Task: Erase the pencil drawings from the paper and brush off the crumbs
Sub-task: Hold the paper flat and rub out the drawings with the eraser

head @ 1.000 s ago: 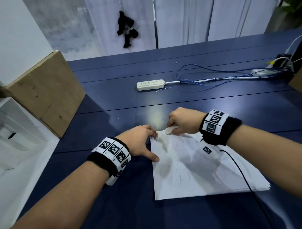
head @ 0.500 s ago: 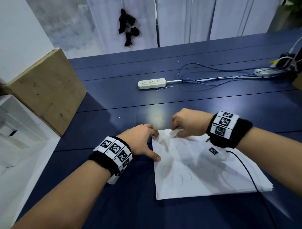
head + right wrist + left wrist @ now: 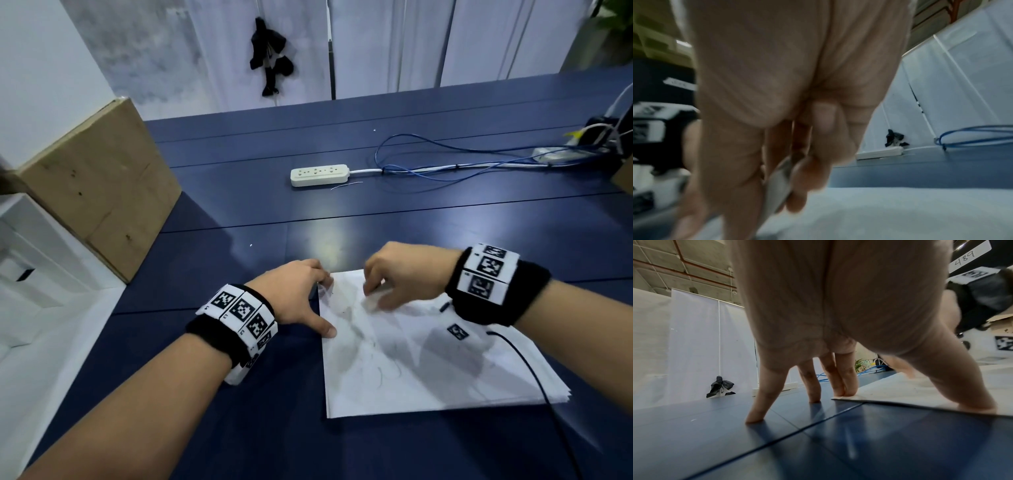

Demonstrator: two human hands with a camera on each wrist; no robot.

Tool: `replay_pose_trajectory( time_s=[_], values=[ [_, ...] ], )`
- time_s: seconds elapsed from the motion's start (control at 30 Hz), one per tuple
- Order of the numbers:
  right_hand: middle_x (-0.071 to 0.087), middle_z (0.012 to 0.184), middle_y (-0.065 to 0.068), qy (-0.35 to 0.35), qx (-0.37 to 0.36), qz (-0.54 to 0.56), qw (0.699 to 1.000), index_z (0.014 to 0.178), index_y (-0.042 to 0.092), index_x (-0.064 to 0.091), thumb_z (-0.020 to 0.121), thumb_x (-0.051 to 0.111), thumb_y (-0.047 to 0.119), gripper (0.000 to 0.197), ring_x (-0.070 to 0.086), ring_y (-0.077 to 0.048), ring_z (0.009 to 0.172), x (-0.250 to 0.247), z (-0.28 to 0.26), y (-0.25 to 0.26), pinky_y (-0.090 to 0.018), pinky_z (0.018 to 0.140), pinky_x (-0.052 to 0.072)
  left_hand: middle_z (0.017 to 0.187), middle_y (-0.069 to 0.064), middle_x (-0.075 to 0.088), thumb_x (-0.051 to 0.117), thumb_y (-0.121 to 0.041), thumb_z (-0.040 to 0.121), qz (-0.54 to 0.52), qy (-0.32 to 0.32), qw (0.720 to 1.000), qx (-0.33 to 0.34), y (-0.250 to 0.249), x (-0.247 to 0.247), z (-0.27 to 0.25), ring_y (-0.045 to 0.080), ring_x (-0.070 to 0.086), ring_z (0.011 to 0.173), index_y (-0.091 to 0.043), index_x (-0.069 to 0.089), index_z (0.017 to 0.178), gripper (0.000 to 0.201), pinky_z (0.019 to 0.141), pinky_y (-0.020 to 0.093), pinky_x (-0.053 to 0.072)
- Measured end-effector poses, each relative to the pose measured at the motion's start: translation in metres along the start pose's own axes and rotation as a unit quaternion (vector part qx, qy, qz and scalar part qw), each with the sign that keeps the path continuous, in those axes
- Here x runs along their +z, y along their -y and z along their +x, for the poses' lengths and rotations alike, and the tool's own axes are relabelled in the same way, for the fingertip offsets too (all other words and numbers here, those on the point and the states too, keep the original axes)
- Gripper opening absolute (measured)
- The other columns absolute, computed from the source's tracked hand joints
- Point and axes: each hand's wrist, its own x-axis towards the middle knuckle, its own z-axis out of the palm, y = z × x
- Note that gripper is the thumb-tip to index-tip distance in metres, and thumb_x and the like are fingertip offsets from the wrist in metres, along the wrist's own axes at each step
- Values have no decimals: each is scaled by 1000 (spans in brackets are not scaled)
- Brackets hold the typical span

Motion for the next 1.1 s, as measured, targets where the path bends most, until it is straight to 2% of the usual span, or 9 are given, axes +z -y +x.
replay_pose_trajectory(
  time_s=[0.07,0.17,0.27,0.37,0.5,0.7,0.8,0.9,1.1],
  values=[
    [64,90,5,46,-17,10,999,97,24,75,79,70,42,26,54,-14,76,1,-5,6,-29,72,47,116,-16,48,70,-82,43,-2,3,1000,1,0,-1,0,10,54,110,-23,57,130,106,95,38,50],
    [67,90,-1,-6,25,-17,1000,95,22,75,82,69,38,22,60,-22,83,-6,11,-4,-34,73,50,112,-18,47,70,-82,44,-2,-3,1000,3,0,0,0,9,53,106,-26,58,126,100,93,38,50],
    [65,82,-5,-44,80,-20,996,85,21,72,83,64,40,20,59,-28,78,-11,23,-16,-40,69,52,113,-18,47,74,-79,47,-5,-3,1000,2,-1,-1,-1,8,53,107,-25,57,128,99,95,36,49],
    [64,87,-2,-28,28,-20,999,90,21,75,79,64,40,25,58,-27,80,-3,10,-10,-37,71,50,115,-19,47,75,-79,46,-6,-2,1000,0,0,0,-1,8,53,108,-26,57,128,99,95,36,49],
    [65,92,5,57,-9,13,998,98,25,75,73,63,48,36,59,-17,82,1,-7,3,-32,75,49,120,-17,48,77,-76,49,-7,2,1000,-3,-1,-1,0,9,53,113,-22,56,133,102,98,36,48],
    [66,82,-4,-52,90,-34,994,86,20,72,80,65,38,21,60,-28,79,-6,24,-18,-42,69,53,112,-18,46,77,-77,48,-1,-2,1000,-2,-1,-1,-1,9,53,106,-26,57,128,96,94,36,49],
    [65,88,-3,-29,28,-28,999,89,20,73,81,67,36,19,59,-25,81,0,10,-6,-36,70,50,114,-16,47,80,-74,51,1,-1,1000,-2,-2,-2,-2,9,53,108,-23,56,131,97,95,35,49],
    [65,92,1,56,-19,-14,998,99,21,75,81,70,39,26,58,-19,83,-1,-4,8,-30,73,47,120,-16,48,81,-73,51,-5,4,1000,-7,-2,-1,-2,10,53,113,-23,54,135,101,98,36,48],
    [65,81,-5,-41,87,-36,995,85,21,71,78,59,43,27,60,-30,79,-11,25,-18,-42,67,54,115,-16,47,76,-78,47,-6,1,1000,-1,-1,-1,0,10,53,108,-24,57,129,100,96,36,48]
  ],
)
